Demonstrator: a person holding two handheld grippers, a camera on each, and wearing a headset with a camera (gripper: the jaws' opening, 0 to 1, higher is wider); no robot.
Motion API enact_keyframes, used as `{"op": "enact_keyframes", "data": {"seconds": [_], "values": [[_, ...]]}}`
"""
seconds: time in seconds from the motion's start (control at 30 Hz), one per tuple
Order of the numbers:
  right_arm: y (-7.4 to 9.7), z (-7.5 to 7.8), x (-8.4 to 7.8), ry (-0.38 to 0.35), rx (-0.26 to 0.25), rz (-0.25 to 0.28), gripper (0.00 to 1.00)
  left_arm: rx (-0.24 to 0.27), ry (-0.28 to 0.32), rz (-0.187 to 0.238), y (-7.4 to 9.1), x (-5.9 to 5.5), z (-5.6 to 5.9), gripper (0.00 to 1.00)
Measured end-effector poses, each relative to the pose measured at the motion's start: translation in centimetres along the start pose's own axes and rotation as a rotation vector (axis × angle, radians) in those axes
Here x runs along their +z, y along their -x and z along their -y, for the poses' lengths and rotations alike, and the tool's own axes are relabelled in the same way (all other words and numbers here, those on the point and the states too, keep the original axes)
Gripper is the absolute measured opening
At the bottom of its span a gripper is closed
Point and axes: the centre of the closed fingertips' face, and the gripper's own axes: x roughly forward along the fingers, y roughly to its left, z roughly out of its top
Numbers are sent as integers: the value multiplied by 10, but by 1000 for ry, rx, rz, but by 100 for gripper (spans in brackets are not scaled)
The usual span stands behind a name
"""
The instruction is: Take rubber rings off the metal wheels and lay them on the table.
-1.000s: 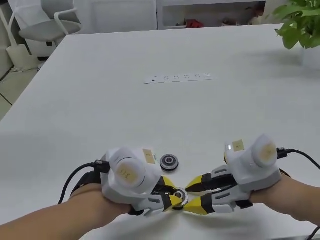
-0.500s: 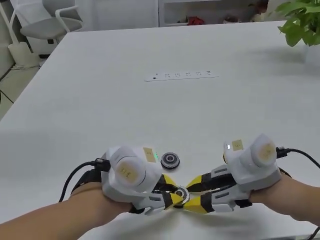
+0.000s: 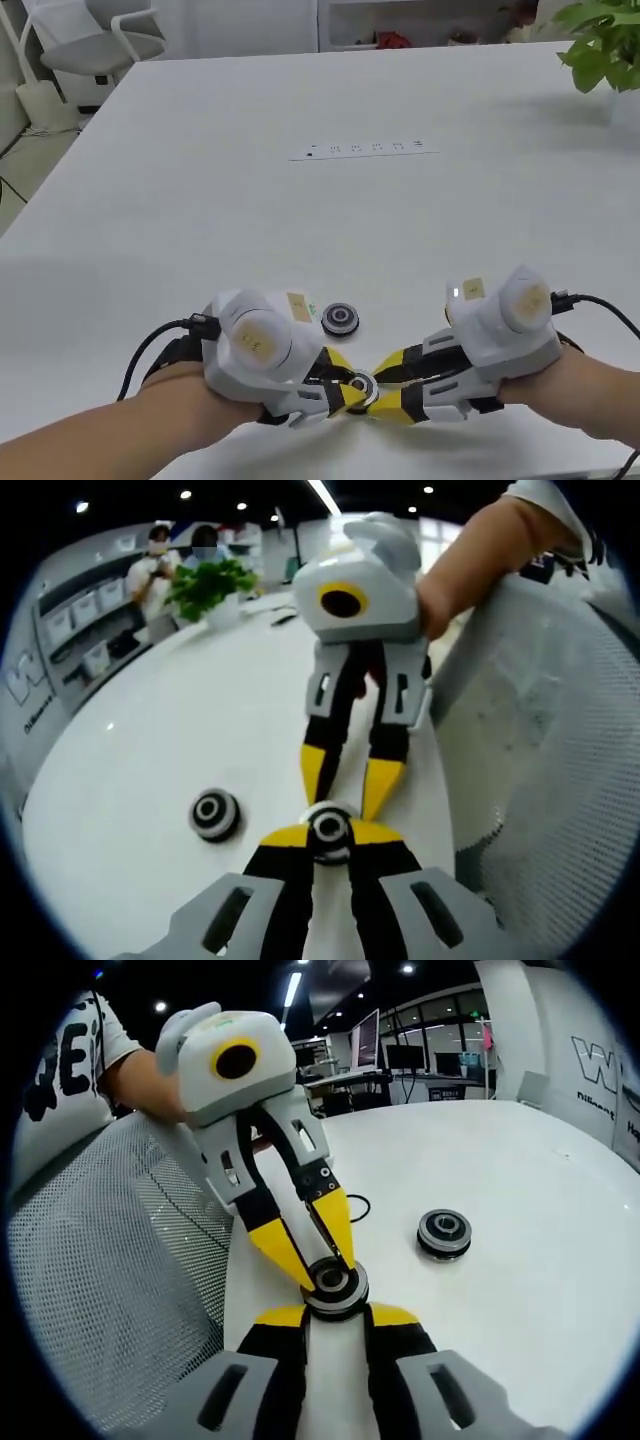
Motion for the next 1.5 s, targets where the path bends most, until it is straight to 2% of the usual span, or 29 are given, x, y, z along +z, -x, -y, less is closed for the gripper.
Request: {"op": "enact_keyframes", "data": {"seconds": [0.03, 0.1, 0.2, 0.3, 0.53, 0.67, 0.87, 0.97, 1.0, 1.17, 1.5], "values": [[1, 2, -2, 44, -6, -18, 17, 0, -1, 0, 0, 0, 0, 12], [2, 2, -4, -20, -4, -14, 13, 0, -1, 0, 0, 0, 0, 12], [4, 6, -7, -25, -9, -18, 1, 1, 0, 0, 0, -1, -1, 12], [4, 4, -6, -34, -10, -20, 1, 2, 1, 0, 0, -1, -1, 12], [4, 7, -6, -124, -19, -19, 0, 4, -1, -2, 1, -1, -1, 12], [4, 8, -6, -200, -17, -6, 0, 6, -5, -4, 1, -1, -1, 12], [7, 10, -4, -267, -16, 21, 0, 8, -5, -6, 1, -1, -1, 12], [11, 19, 2, -320, -41, 69, 0, 8, -5, -6, 0, -1, -1, 12], [12, 19, 3, -341, -33, 81, 0, 8, -5, -6, 0, -1, -1, 12], [13, 17, 9, -379, -20, 116, 0, 12, -7, -8, 0, 0, -2, 12], [13, 11, 14, -425, -6, 145, 0, 19, -13, -16, -1, -1, -2, 12]]}}
